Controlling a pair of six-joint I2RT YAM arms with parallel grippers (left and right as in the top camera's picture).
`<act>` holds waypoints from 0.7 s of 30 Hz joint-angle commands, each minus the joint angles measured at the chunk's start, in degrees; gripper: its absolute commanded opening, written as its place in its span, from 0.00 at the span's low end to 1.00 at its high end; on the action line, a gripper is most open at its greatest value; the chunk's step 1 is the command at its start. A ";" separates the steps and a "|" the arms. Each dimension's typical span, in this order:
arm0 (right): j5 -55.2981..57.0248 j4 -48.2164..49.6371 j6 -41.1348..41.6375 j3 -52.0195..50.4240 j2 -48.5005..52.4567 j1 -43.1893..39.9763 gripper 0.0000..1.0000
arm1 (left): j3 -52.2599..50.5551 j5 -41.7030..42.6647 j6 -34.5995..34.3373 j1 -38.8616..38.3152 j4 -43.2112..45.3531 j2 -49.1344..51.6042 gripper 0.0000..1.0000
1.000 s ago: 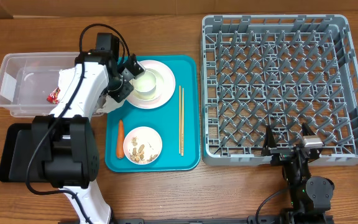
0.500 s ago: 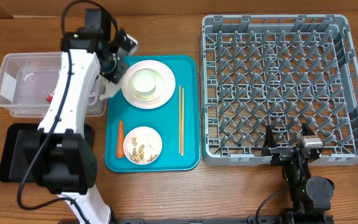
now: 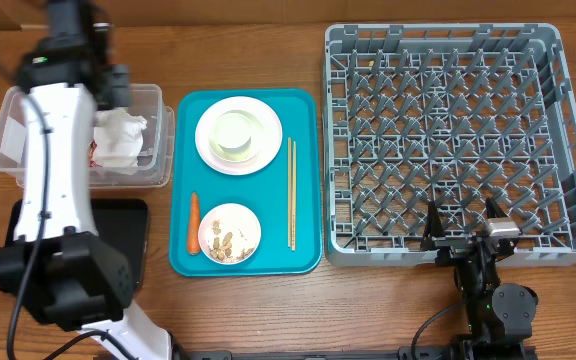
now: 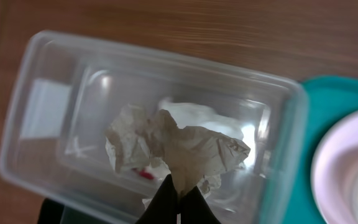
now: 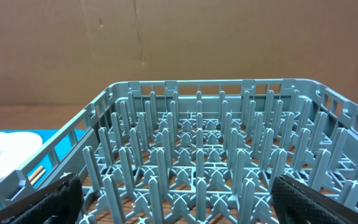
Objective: Sort waste into correct bins and load items into the dishwasher
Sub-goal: 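Drop the second tissue into the clear bin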
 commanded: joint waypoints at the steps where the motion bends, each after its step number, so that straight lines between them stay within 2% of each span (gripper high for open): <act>1: -0.31 0.42 -0.07 -0.61 -0.63 -0.20 1.00 | 1.05 -1.95 -10.34 5.66 1.01 -0.35 0.04; 8: -0.31 0.42 -0.07 -0.61 -0.63 -0.20 1.00 | 0.94 -1.90 -12.83 12.41 1.53 2.34 0.04; 14: -0.31 0.42 -0.07 -0.61 -0.63 -0.20 1.00 | 0.94 -1.95 -12.81 14.05 2.82 4.70 0.06; 16: -0.31 0.42 -0.07 -0.61 -0.63 -0.20 1.00 | 0.94 -1.90 -12.83 14.08 3.21 5.22 0.22; 18: -0.31 0.42 -0.07 -0.61 -0.63 -0.20 1.00 | 0.94 -1.92 -12.81 14.08 3.50 5.25 0.33; 20: -0.31 0.42 -0.07 -0.61 -0.63 -0.20 1.00 | 0.96 -1.92 -12.79 14.08 3.74 5.18 0.69; 21: -0.31 0.42 -0.07 -0.61 -0.63 -0.20 1.00 | 1.05 -1.92 -12.74 14.08 3.72 5.18 0.75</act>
